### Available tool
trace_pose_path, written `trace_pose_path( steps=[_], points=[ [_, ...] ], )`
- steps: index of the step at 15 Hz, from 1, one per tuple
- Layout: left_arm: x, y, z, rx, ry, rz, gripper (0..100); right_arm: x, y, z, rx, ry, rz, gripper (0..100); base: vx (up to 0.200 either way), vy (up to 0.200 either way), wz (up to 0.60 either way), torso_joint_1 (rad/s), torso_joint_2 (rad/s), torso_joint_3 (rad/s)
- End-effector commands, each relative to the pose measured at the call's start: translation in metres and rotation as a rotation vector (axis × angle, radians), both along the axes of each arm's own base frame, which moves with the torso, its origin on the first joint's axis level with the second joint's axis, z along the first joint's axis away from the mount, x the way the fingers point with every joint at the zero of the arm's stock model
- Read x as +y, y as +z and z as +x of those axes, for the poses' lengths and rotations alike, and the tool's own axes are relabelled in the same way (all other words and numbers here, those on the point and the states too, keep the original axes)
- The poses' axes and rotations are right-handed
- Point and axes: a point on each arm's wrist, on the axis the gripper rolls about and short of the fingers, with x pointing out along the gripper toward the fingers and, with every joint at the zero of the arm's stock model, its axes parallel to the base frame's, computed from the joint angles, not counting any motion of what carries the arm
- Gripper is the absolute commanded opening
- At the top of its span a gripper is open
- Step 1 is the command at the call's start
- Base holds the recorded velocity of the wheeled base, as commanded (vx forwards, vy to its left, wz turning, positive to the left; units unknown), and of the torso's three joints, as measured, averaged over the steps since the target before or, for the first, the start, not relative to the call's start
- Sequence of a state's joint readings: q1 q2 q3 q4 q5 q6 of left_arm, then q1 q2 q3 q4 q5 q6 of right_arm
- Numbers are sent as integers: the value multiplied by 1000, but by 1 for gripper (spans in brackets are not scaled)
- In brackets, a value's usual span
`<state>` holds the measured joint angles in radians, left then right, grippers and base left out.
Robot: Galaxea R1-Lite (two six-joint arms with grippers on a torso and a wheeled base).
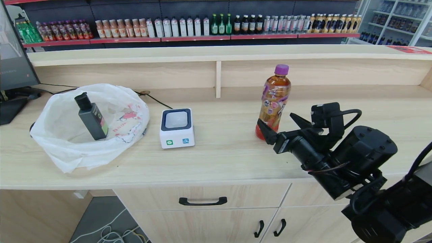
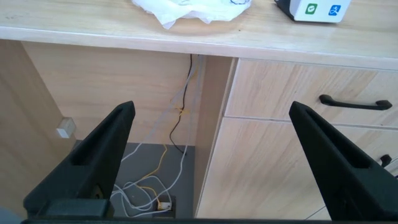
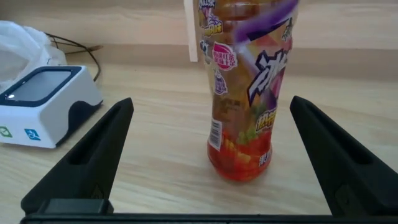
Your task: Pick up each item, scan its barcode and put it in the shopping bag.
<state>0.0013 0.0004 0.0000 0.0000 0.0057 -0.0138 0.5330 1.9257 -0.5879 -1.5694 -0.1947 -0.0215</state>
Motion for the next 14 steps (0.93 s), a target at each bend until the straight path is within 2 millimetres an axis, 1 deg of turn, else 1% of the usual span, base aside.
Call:
trace_pose_path(
  steps=[1, 2, 4, 6, 7, 10, 12, 14],
  points=[
    [0, 0, 0, 0, 1, 0, 100, 2, -11, 11, 20, -12, -15, 100, 0, 0, 0, 0, 0, 0],
    [0, 0, 0, 0, 1, 0, 100, 2, -12, 13, 20, -20, -15, 100, 0, 0, 0, 0, 0, 0],
    [0, 0, 0, 0, 1, 0, 100, -1, -9, 28, -6, -56, -2, 100, 0, 0, 0, 0, 0, 0],
    [0, 0, 0, 0, 1, 0, 100, 0, -6, 38, -29, -65, 13, 100, 0, 0, 0, 0, 0, 0],
    [0, 0, 0, 0, 1, 0, 100, 0, -3, 41, -42, -69, 21, 100, 0, 0, 0, 0, 0, 0],
    [0, 0, 0, 0, 1, 0, 100, -4, -4, 45, -44, -64, 19, 100, 0, 0, 0, 0, 0, 0],
    [0, 0, 0, 0, 1, 0, 100, -15, -4, 51, -50, -72, 5, 100, 0, 0, 0, 0, 0, 0],
    [0, 0, 0, 0, 1, 0, 100, -16, 2, 57, -79, -79, 22, 100, 0, 0, 0, 0, 0, 0]
  ],
)
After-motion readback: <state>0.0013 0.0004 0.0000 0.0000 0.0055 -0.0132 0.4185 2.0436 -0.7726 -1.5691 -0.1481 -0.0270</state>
